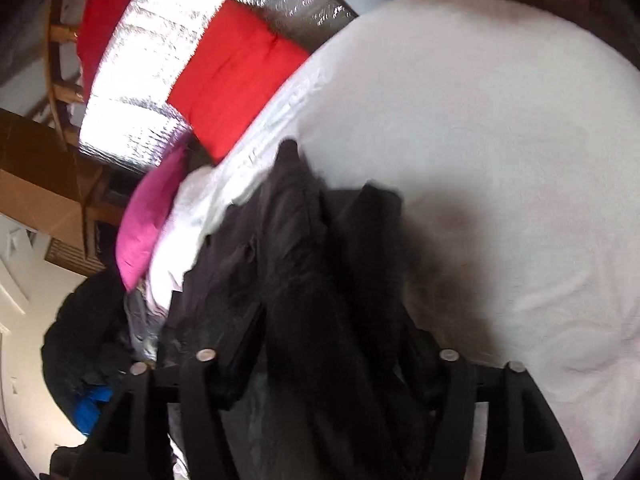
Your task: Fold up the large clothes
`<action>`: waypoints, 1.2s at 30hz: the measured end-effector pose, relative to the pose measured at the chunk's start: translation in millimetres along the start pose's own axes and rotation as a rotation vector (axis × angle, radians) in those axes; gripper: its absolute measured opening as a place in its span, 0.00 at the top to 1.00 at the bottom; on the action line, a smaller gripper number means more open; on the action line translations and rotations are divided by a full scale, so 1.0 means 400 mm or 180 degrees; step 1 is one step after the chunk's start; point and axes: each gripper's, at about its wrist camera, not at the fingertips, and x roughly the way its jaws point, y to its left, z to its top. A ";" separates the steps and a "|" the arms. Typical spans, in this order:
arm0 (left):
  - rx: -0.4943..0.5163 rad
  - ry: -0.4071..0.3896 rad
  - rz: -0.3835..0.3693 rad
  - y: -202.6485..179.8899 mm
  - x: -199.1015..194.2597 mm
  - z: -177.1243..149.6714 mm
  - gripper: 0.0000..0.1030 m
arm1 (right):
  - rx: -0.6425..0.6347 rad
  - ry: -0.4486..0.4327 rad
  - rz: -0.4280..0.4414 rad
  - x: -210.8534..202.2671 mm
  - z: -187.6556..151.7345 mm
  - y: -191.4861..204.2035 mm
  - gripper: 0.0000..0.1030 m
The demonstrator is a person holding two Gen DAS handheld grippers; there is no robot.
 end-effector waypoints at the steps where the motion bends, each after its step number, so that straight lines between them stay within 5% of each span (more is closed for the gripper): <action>1: 0.0005 -0.0005 -0.0023 0.002 -0.008 -0.001 0.29 | -0.0031 -0.0054 -0.0001 -0.024 -0.002 -0.006 0.22; 4: -0.0132 -0.0011 -0.0019 0.028 -0.017 0.001 0.28 | -0.0059 -0.0245 -0.0159 -0.103 -0.004 -0.046 0.15; 7: -0.0257 0.0030 -0.0161 0.047 0.002 0.002 0.27 | 0.0048 -0.0156 -0.0155 -0.127 -0.003 -0.109 0.14; 12: -0.0099 0.0030 -0.0239 0.003 0.028 -0.009 0.27 | 0.0388 0.0435 0.0422 -0.006 -0.015 -0.142 0.14; 17: -0.0212 -0.0033 -0.0374 0.003 0.049 -0.012 0.29 | -0.0006 0.0584 0.0365 0.101 -0.042 -0.052 0.13; 19: -0.0221 -0.0053 -0.0339 0.020 0.040 -0.016 0.42 | -0.0097 0.0566 0.0320 0.128 -0.056 -0.016 0.14; 23: -0.0263 -0.0143 -0.0398 0.034 0.010 -0.022 0.61 | -0.0105 0.0435 0.0322 0.111 -0.056 0.010 0.56; 28: -0.0137 -0.0256 -0.0316 0.004 -0.026 -0.045 0.68 | -0.0348 0.0298 0.0155 0.063 -0.074 0.060 0.66; 36: -0.0175 -0.0205 -0.0305 -0.026 -0.070 -0.129 0.69 | -0.0369 0.0311 0.0089 0.001 -0.111 0.061 0.66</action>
